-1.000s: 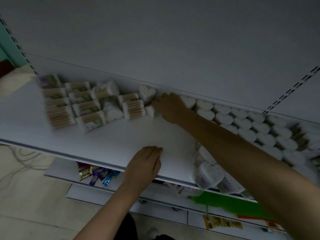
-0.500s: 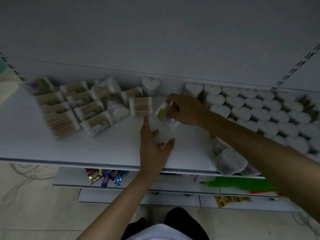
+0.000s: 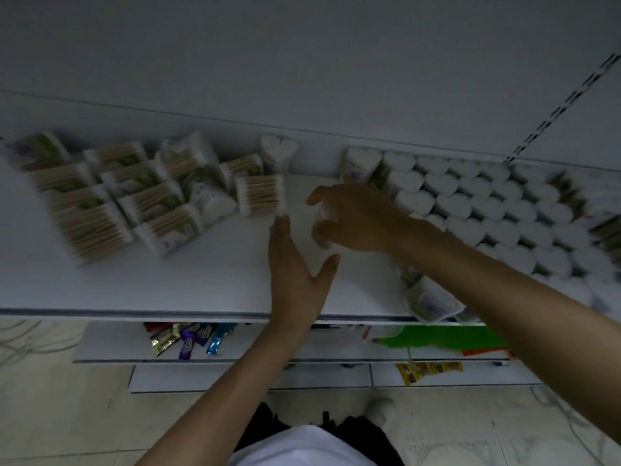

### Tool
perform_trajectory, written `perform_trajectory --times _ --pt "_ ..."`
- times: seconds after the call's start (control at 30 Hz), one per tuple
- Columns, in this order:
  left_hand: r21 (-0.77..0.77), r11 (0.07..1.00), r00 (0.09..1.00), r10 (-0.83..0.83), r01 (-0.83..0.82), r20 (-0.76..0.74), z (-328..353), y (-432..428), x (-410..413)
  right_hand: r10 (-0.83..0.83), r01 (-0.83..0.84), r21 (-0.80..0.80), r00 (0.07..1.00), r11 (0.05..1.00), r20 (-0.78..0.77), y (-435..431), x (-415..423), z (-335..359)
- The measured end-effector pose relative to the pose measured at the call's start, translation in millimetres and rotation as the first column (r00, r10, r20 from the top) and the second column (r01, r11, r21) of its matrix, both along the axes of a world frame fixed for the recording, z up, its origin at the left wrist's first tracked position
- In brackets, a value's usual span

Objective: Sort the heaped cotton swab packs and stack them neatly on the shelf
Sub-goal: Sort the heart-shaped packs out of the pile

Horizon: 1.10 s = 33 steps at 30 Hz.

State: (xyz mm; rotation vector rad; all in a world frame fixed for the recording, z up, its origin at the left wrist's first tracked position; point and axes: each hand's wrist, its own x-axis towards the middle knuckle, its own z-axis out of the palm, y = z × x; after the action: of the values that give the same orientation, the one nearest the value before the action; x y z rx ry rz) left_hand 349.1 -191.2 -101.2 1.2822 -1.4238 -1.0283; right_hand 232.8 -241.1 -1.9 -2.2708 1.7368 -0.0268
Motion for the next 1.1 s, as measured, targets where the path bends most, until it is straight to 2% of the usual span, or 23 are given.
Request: perform_trajectory --times 0.07,0.1,0.17,0.23,0.3,0.33,0.43,0.5,0.6,0.67,0.73,0.8,0.9,1.03,1.1 --pt "-0.038 0.997 0.994 -0.069 0.073 0.082 0.8 -11.1 -8.6 -0.002 0.0 -0.017 0.99 1.0 -0.143 -6.3 -0.5 -8.6" --pt "-0.018 0.993 0.99 -0.113 0.115 0.088 0.1 -18.5 -13.4 -0.034 0.035 0.003 0.99 0.999 -0.138 -8.0 0.1 -11.4" --pt "0.0 0.991 0.987 -0.133 0.133 0.089 -1.0 -31.9 -22.2 -0.107 0.107 0.032 0.994 0.994 -0.019 -6.8 -0.6 -10.9" --pt "-0.017 0.994 0.986 -0.104 0.107 0.127 -5.4 -43.6 -31.2 -0.103 0.103 -0.106 0.995 0.989 0.008 -1.0 -4.2 -1.4" --pt "-0.036 0.995 0.983 -0.086 0.093 0.165 -6.4 -51.9 -40.2 -0.087 0.043 -0.295 0.987 0.955 -0.138 6.6 -13.2 4.6" --pt "-0.052 0.995 0.98 -0.071 0.082 0.185 -6.3 -56.4 -44.6 -0.083 0.006 -0.327 0.971 0.945 -0.223 10.8 -17.9 4.1" --pt "-0.119 0.99 0.982 -0.053 0.075 0.18 -7.7 -67.6 -58.9 -0.026 -0.08 -0.269 0.93 0.96 -0.368 18.7 -27.1 -5.8" --pt "-0.124 0.987 0.984 -0.078 0.098 0.159 -11.7 -68.1 -68.0 -0.047 -0.054 -0.274 0.935 0.96 -0.351 17.5 -28.4 -11.7" --pt "-0.258 0.953 0.969 -0.103 0.161 0.223 -15.3 -60.6 -72.5 -0.132 0.046 -0.352 0.966 0.935 -0.224 13.6 -24.9 -11.4" --pt "-0.282 0.947 0.976 -0.099 0.153 0.196 -17.2 -62.8 -71.1 -0.142 0.072 -0.399 0.979 0.914 -0.149 9.8 -23.2 -12.3" --pt "-0.287 0.949 0.976 -0.075 0.133 0.202 -18.1 -67.1 -69.5 -0.161 0.126 -0.323 0.983 0.938 -0.084 7.4 -24.2 -11.3" --pt "-0.268 0.952 0.974 -0.094 0.148 0.204 -17.7 -68.3 -68.8 -0.195 0.154 -0.277 0.973 0.948 -0.126 5.6 -29.4 -6.7" --pt "-0.27 0.942 0.959 -0.129 0.198 0.251 -21.4 -69.3 -66.9 -0.243 0.22 -0.228 0.967 0.948 -0.081 3.4 -33.7 -1.1" --pt "-0.242 0.946 0.927 -0.121 0.217 0.356 -33.7 -75.7 -69.6 -0.256 0.227 -0.238 0.962 0.944 -0.1 -2.1 -33.5 -1.4" --pt "-0.233 0.949 0.925 -0.117 0.211 0.361 -36.1 -76.4 -70.4 -0.273 0.244 -0.245 0.957 0.938 -0.095 -5.5 -34.4 -4.0"
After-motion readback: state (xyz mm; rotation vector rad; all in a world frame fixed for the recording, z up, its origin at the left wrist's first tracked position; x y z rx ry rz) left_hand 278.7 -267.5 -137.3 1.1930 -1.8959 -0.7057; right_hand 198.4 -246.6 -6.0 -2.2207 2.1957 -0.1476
